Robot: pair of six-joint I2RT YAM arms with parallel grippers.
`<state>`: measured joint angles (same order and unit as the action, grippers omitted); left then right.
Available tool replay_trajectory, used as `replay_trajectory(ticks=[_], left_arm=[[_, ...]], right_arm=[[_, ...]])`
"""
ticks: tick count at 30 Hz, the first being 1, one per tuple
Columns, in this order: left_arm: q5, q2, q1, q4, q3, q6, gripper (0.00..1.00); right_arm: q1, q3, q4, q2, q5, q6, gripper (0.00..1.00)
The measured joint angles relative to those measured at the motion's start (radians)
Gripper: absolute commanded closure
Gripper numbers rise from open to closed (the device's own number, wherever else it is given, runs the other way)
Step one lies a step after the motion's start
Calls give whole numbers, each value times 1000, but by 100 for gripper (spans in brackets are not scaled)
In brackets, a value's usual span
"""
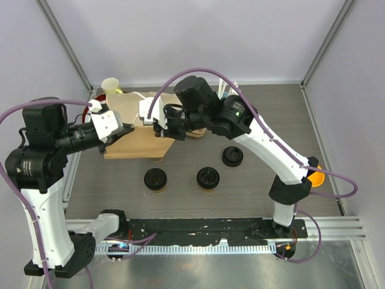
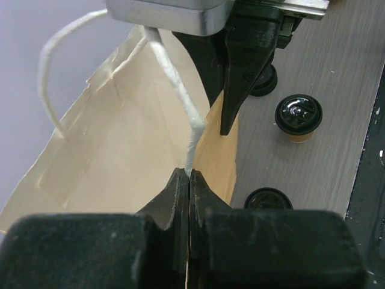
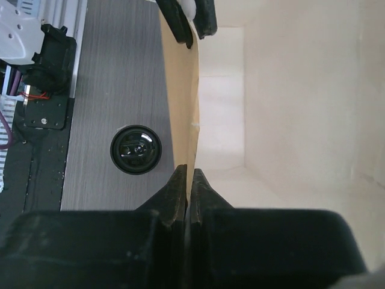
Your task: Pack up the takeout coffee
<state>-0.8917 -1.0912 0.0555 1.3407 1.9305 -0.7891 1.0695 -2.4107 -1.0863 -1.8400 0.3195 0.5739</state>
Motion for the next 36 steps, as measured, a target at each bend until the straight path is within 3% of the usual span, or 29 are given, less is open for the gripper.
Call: replay_trajectory(ticks=[2,4,5,7,9,10,12,24,27,34,36], left_arm=[[5,0,2,0,0,-3,100],[10,-2,2,-3,1,-4,100],[14,-5,3,-3,5,-4,100],[53,-11,2,3,13,10,100],[112,-13,1,5,15,50,100],[143,-13,1,10,15,70,100],[197,-13,1,19,15,108,100],[532,-28,1,-6,27,327,100],[568,-32,1,-27,36,371,100],[610,-27,1,-60,36,415,100],[621,-27,1,-63,36,416,100]], right_arm=[[-1,0,8,-2,-12,-3,94],[-3,0,16,-2,-28,-13,75],[-5,1,21,-2,-39,-26,54],[-6,6,49,1,-60,-56,39],[-7,38,87,18,-91,-86,30],[-7,65,105,32,-106,-104,20],[-10,123,131,61,-133,-138,15],[-13,505,225,312,-280,-353,10],[-14,658,231,379,-325,-414,17],[-17,907,198,391,-410,-549,44],[-17,940,185,381,-431,-589,46]])
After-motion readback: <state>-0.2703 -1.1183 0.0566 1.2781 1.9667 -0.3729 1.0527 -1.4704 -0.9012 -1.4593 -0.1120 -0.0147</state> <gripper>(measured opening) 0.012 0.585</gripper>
